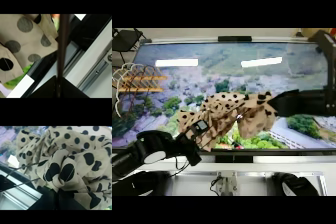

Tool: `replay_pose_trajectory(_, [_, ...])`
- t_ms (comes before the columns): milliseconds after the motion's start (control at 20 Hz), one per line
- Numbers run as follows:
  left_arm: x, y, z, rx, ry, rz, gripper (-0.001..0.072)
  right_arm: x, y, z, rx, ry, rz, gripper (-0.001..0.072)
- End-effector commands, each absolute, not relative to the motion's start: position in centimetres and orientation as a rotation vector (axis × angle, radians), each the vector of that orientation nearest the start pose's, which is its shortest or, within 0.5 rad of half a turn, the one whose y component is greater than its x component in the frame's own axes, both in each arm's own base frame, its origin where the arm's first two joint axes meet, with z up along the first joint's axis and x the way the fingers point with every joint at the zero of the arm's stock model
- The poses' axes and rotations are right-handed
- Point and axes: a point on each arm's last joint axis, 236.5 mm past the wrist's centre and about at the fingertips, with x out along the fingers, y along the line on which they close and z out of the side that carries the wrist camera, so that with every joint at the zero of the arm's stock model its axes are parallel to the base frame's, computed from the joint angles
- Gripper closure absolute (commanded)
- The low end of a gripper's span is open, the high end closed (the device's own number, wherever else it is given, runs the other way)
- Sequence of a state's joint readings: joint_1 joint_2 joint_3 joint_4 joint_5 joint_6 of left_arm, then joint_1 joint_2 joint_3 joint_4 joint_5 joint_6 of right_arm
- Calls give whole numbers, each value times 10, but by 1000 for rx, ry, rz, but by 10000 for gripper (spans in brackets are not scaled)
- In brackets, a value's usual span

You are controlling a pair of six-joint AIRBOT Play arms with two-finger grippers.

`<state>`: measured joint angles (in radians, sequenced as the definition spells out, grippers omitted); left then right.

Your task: Fold the shirts.

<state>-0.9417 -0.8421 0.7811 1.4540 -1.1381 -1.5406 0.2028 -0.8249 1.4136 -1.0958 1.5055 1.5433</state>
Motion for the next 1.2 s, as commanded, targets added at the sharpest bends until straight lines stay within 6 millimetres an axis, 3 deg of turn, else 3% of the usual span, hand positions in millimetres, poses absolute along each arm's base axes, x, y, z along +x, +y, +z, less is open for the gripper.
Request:
replay_pose_trajectory(0, [167, -273, 24, 462, 1016, -952, 672, 234, 180, 262, 249, 928, 690, 654])
replay_pose_trajectory(150, [169, -288, 18, 479, 984, -1006, 673, 245, 184, 265, 317, 924, 664, 654])
replay_pose_trajectory(450, [169, -293, -11, 559, 1029, -1045, 674, 257, 185, 274, 360, 871, 648, 654])
replay_pose_trajectory(600, [163, -304, -16, 466, 1115, -1057, 673, 251, 190, 276, 377, 885, 676, 655])
replay_pose_trajectory(700, [171, -319, -6, 372, 1133, -1048, 673, 245, 196, 278, 390, 898, 705, 654])
replay_pose_trajectory(900, [192, -350, 7, 354, 1122, -1064, 673, 224, 195, 248, 253, 1021, 702, 655])
replay_pose_trajectory(1050, [191, -354, 5, 391, 1191, -1079, 673, 216, 205, 231, 137, 1063, 716, 654])
replay_pose_trajectory(1150, [193, -349, 13, 391, 1208, -1076, 673, 217, 194, 215, 54, 1103, 652, 654])
